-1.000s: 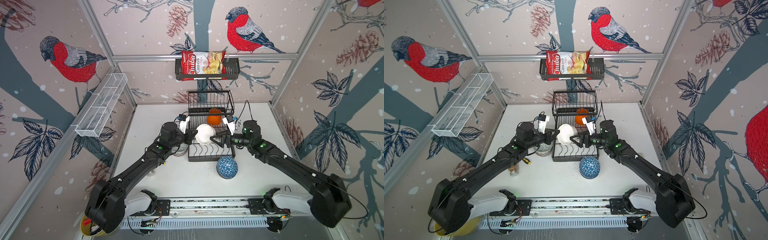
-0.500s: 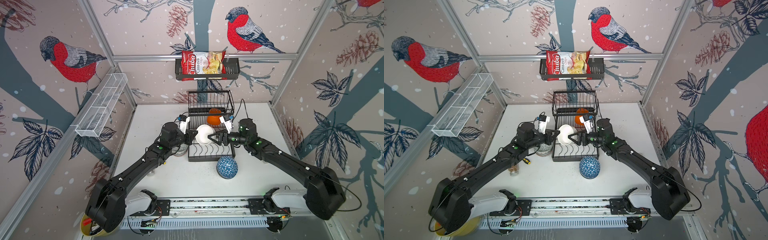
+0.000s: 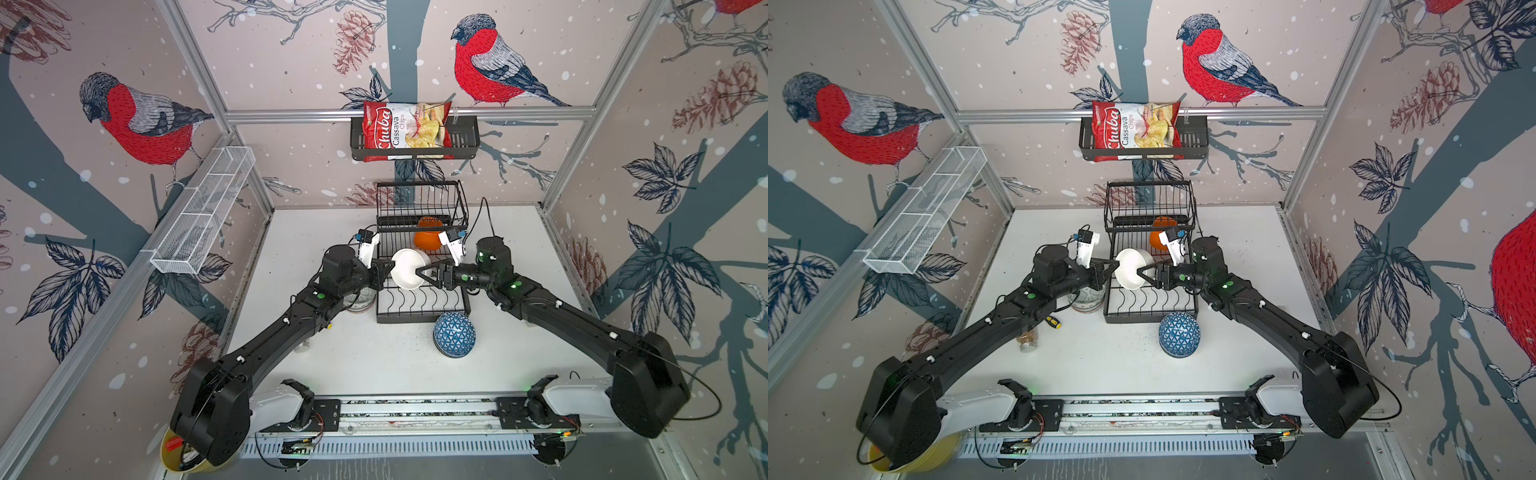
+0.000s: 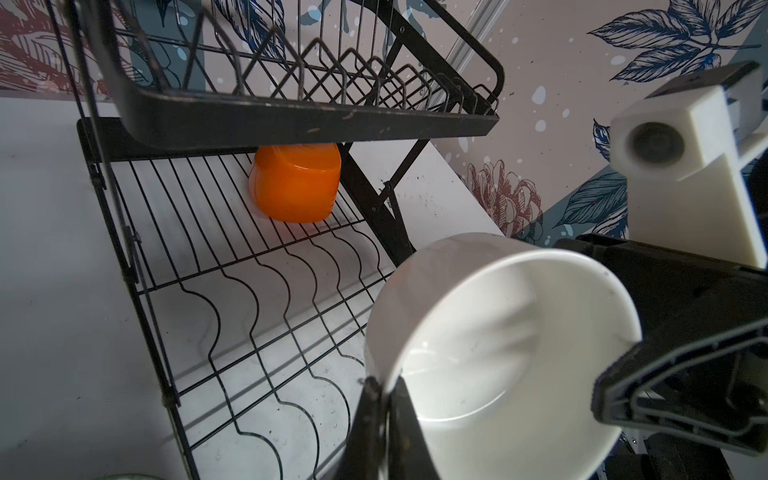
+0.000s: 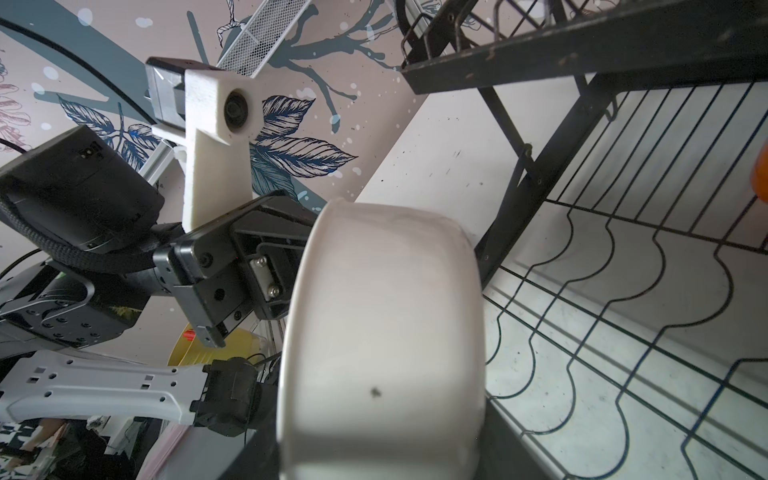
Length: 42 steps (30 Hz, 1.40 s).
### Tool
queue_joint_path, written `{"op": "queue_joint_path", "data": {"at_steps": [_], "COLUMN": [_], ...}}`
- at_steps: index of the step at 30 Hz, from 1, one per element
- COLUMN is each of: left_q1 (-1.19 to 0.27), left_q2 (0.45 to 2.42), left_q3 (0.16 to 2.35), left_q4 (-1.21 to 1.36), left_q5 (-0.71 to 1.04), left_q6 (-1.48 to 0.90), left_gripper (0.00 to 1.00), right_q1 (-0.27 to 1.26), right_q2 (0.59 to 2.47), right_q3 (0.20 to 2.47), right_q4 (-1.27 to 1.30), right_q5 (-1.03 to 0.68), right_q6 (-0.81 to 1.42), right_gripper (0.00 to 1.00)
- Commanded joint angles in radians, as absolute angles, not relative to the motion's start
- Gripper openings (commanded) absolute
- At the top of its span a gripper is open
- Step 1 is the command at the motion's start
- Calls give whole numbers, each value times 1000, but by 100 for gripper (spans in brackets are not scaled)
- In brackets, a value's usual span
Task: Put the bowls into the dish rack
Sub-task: 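Open the left gripper and pull back while the right gripper moves the bowl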
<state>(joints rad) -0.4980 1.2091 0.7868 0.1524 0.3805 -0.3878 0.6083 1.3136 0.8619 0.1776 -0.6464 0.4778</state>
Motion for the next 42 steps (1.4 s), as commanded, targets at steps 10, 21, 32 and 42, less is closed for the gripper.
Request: {"op": "queue_joint_path", "data": {"at_steps": [10,21,32,42], "left_q1": [-499,-499,-499,-497], "left_q2": [1214,1172,1069,1006], "left_q3": [796,822,799,735], "left_q4": [194,53,-132,-155], "left_q5": [360,236,-98,-219], "left_q6": [-409,-390,-440,-457], "left_gripper": [35,88,93,94], "right_q1": [660,727,836,908], "right_q2": [1316,1374,1522,1658], "right_q3": [906,975,1085,1141], "right_q4": [129,33,30,89], "right_q5": [-507,-205,179,435], "right_q6": [384,258,91,-55], "right_gripper": [44,43,47,49]}}
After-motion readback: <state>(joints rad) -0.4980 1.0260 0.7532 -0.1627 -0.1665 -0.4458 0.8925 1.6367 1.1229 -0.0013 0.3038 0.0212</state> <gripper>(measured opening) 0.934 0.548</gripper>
